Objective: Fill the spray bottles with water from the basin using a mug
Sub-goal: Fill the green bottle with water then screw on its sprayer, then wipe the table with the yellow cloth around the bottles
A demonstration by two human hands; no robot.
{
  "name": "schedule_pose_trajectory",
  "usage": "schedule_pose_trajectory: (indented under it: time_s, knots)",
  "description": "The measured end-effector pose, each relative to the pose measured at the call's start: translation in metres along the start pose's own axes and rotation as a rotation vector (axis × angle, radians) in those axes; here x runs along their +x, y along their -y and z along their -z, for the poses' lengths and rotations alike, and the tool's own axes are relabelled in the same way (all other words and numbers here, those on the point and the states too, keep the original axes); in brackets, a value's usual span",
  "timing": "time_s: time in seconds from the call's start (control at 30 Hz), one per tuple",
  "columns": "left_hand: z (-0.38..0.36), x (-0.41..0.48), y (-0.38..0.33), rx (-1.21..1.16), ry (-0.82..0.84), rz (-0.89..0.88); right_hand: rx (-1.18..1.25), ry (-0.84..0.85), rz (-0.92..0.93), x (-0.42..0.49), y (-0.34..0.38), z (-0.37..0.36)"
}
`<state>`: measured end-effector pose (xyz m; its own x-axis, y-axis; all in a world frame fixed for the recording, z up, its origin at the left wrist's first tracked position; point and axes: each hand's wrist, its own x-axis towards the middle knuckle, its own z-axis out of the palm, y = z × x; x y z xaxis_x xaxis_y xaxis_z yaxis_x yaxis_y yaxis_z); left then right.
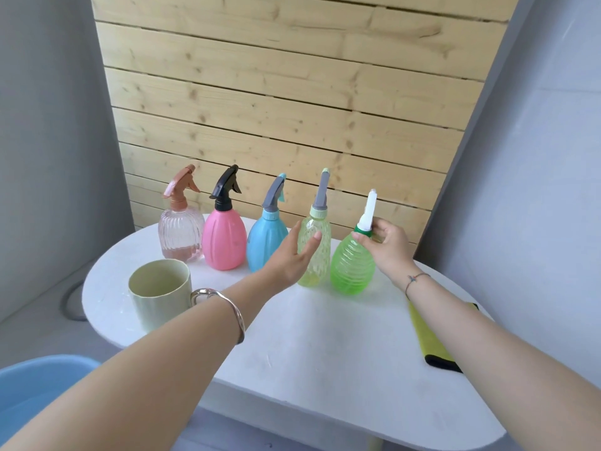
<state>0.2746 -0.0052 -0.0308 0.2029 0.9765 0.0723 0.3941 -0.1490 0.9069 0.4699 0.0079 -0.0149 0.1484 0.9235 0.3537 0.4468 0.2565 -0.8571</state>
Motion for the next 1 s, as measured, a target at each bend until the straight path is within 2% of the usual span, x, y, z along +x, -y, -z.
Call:
schedule_pose_trajectory:
  time_s: [0.37,0.47,0.57,0.73,0.8,0.9,1.0]
  knots:
    - [-0.006,0.001,0.002,-0.019,-0.035,-0.009,-0.004,0.007,0.007,-0.001,-0.009,-0.005]
    - [-0.010,-0.004,0.003,-0.066,-0.079,-0.012,-0.046,0.061,-0.012,-0.006,-0.011,0.001]
    - [-0.016,-0.014,0.006,-0.093,-0.163,-0.022,-0.150,0.103,-0.039,-0.022,-0.026,0.024]
    - [-0.045,-0.051,0.008,-0.039,-0.227,-0.110,-0.527,-0.034,-0.144,-0.069,-0.084,0.097]
    - [-0.060,-0.064,0.008,0.050,-0.173,-0.155,-0.690,0.066,-0.223,-0.088,-0.108,0.114]
    - [-0.085,-0.077,0.005,0.303,-0.054,-0.271,-0.927,0.329,-0.256,-0.108,-0.125,0.123]
    - [-0.109,-0.088,0.005,0.465,0.063,-0.292,-0.983,0.399,-0.276,-0.114,-0.116,0.121]
